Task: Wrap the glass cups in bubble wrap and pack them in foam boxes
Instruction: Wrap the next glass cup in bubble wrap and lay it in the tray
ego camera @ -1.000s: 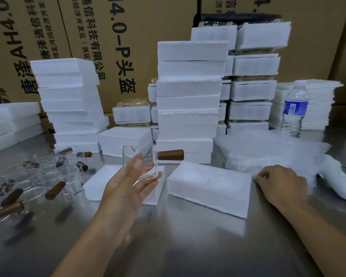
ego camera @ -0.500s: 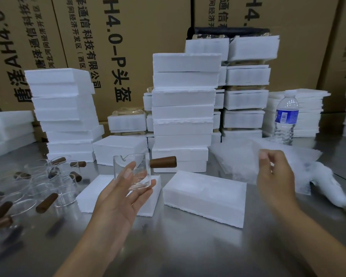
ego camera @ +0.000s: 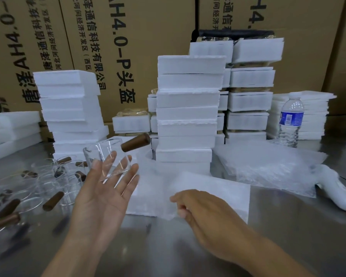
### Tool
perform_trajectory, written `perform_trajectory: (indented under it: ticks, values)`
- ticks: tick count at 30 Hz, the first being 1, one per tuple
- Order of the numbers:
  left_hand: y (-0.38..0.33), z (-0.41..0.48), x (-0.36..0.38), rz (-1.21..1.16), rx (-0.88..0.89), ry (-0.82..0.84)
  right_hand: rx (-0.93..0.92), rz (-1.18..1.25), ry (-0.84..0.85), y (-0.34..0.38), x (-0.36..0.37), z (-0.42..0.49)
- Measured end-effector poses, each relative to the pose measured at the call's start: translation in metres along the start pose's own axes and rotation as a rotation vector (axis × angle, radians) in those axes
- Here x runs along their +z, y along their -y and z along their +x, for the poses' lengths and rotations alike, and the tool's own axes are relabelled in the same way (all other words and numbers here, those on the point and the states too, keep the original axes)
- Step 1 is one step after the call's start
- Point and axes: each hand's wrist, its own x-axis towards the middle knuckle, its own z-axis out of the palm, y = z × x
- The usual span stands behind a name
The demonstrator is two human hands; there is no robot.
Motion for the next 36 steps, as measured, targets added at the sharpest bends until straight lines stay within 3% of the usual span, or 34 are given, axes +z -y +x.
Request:
perform_trajectory:
  ticks: [6, 11, 14, 20, 22, 28, 36]
  values:
    - [-0.002, 0.000, -0.002, 0.069, 0.003, -0.011, -0.081, -0.046, 0.103, 0.001, 0.002, 0.002]
    - [0.014, -0.002, 0.004, 0.273, -0.018, 0.041, 0.242, 0.193, -0.205, 0.007, 0.001, 0.002]
    - [0.028, -0.001, 0.006, 0.433, 0.010, 0.070, 0.273, 0.182, -0.358, 0.005, 0.000, 0.002]
    - [0.043, -0.006, 0.005, 0.718, 0.005, 0.201, 0.183, -0.053, -0.347, -0.002, -0.008, 0.003]
    - [0.046, -0.009, 0.008, 0.784, 0.015, 0.239, 0.189, -0.075, -0.274, -0.006, -0.012, 0.003]
    - [0.064, -0.009, 0.020, 0.857, -0.018, 0.201, 0.271, -0.083, -0.327, -0.025, -0.019, -0.005]
    - [0.091, -0.007, 0.019, 1.472, 0.152, 0.224, 0.545, -0.076, -0.557, -0.052, -0.021, -0.012]
